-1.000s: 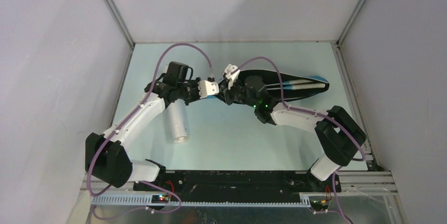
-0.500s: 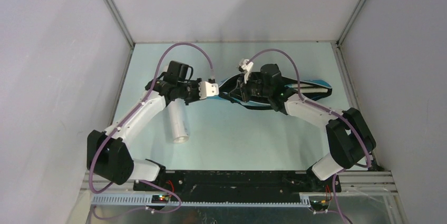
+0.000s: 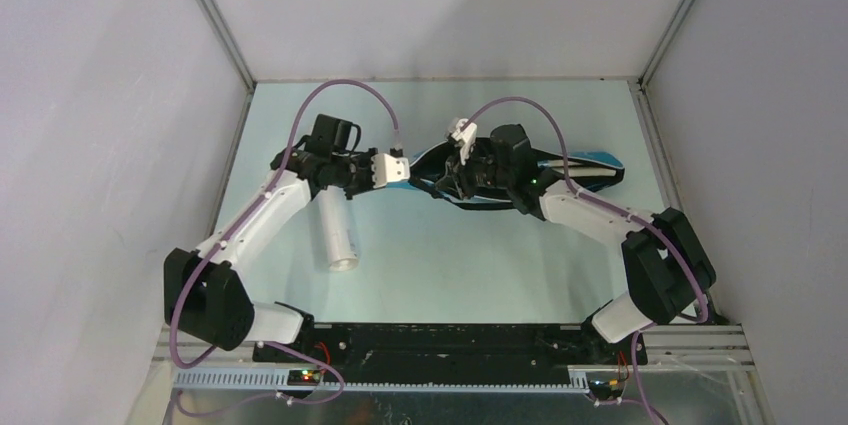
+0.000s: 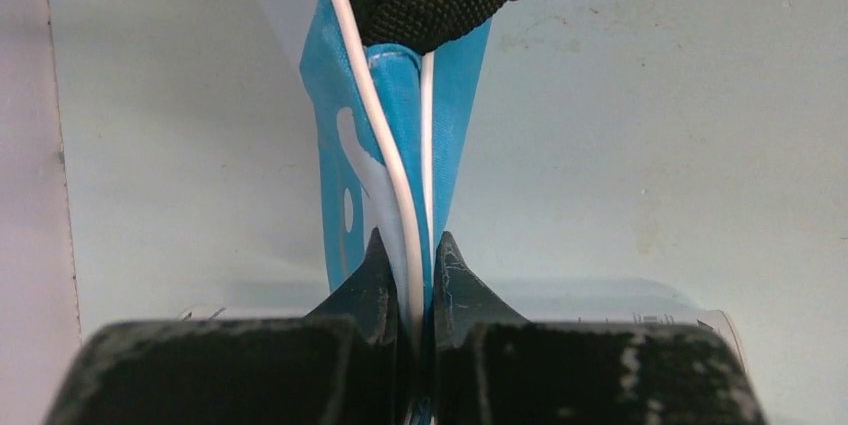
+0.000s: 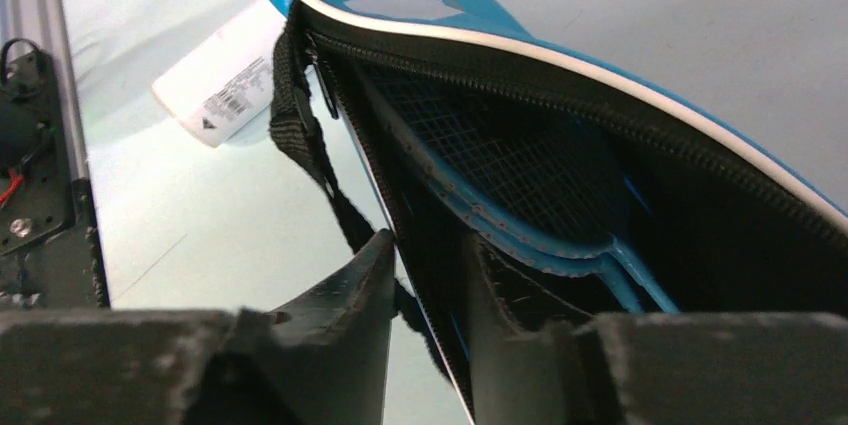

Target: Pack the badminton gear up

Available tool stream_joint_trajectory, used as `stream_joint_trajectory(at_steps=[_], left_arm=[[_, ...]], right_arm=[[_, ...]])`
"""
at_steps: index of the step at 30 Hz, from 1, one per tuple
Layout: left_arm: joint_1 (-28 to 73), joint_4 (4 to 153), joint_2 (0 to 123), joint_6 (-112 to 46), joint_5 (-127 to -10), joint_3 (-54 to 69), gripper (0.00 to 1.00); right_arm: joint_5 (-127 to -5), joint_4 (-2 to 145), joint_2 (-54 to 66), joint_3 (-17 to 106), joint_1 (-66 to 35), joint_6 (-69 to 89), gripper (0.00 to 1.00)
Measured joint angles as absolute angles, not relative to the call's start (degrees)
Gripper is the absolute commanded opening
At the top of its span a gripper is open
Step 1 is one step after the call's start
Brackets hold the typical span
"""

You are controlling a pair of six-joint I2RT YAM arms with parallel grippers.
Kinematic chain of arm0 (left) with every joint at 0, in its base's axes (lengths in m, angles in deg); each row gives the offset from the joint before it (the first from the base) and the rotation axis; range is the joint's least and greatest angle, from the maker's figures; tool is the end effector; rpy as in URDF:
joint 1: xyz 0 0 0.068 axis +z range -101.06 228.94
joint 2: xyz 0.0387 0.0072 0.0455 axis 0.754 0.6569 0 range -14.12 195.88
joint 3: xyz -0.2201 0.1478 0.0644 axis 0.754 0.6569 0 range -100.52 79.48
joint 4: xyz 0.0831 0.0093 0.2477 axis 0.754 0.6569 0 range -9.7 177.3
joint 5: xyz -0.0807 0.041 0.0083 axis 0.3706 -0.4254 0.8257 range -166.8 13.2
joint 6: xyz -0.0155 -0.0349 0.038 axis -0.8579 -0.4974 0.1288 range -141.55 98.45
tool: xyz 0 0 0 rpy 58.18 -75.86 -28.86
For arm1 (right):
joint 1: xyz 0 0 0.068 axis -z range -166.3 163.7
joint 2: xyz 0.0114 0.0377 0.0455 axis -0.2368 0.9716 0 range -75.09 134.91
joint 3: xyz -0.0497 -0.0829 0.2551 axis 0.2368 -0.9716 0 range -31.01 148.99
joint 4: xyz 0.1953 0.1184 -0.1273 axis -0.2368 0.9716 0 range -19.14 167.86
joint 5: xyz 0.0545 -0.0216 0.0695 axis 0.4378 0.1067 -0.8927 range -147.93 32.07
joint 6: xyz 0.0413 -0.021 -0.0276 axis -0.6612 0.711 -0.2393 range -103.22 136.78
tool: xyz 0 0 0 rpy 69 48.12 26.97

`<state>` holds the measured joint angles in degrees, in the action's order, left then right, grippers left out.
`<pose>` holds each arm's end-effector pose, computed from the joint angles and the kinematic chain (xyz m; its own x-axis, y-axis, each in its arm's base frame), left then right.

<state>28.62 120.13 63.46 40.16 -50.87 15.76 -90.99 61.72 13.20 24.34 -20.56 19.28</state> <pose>0.2554 -0.1113 0.2855 0.1306 0.7961 -0.5909 0.9285 0.1107 0.3544 0.2745 0.2106 0.2526 -0.2945 -0.2449 -0.9237 -0.8981 0.4014 0.1799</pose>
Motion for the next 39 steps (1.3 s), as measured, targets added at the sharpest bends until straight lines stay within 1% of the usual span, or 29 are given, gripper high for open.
stream_joint_trajectory(at_steps=[2,4,7,10,14,20,24,26,27,28,29,32,33,35,39], left_arm=[[29.21,120.83,63.46,40.23,-50.83,15.19,0.00],[29.61,121.51,63.46,40.18,-50.83,14.84,0.00],[29.74,121.99,63.46,40.20,-50.69,14.84,0.00],[29.74,122.27,63.46,40.18,-50.67,14.73,0.00],[29.80,123.41,63.48,39.96,-50.65,13.99,0.00],[30.00,124.26,63.86,39.90,-50.63,12.98,0.00],[30.09,124.48,63.90,39.90,-50.59,12.94,0.00],[30.09,124.52,63.90,39.90,-50.59,12.94,0.00],[30.09,124.50,63.90,39.90,-50.61,12.94,0.00],[30.15,124.41,63.90,39.92,-50.67,12.94,0.00],[30.26,124.33,63.90,39.94,-50.69,12.94,0.00],[30.50,124.07,64.03,39.92,-50.72,12.91,0.00],[30.65,123.96,64.12,39.94,-50.76,12.87,0.00],[30.76,123.91,64.55,39.99,-51.11,12.48,0.00],[30.68,123.96,65.76,40.45,-51.61,11.65,0.00]], right_arm=[[-89.52,60.95,13.44,24.32,-21.24,19.74,0.49],[-88.30,58.52,14.12,24.32,-21.87,19.98,0.55],[-86.99,54.66,15.41,24.32,-23.58,20.00,0.58],[-85.41,51.07,16.26,24.32,-25.79,20.31,0.64],[-82.86,45.67,16.81,24.32,-28.32,20.24,0.70],[-78.40,39.12,17.44,24.32,-29.94,18.32,0.71],[-75.29,37.85,19.19,24.67,-30.68,16.44,0.68],[-73.61,38.96,20.55,25.94,-31.14,15.78,0.59],[-72.78,39.36,21.14,26.53,-31.43,15.48,0.50],[-71.93,39.55,21.55,26.88,-31.71,14.95,0.47],[-71.16,39.64,21.66,27.01,-32.04,14.54,0.41],[-67.53,40.03,21.66,27.32,-33.81,13.55,0.31],[-66.27,40.16,21.66,27.34,-34.29,13.38,0.25],[-63.99,40.56,21.60,27.45,-34.94,13.07,0.20],[-61.37,45.00,20.28,27.82,-35.47,13.58,0.16]])
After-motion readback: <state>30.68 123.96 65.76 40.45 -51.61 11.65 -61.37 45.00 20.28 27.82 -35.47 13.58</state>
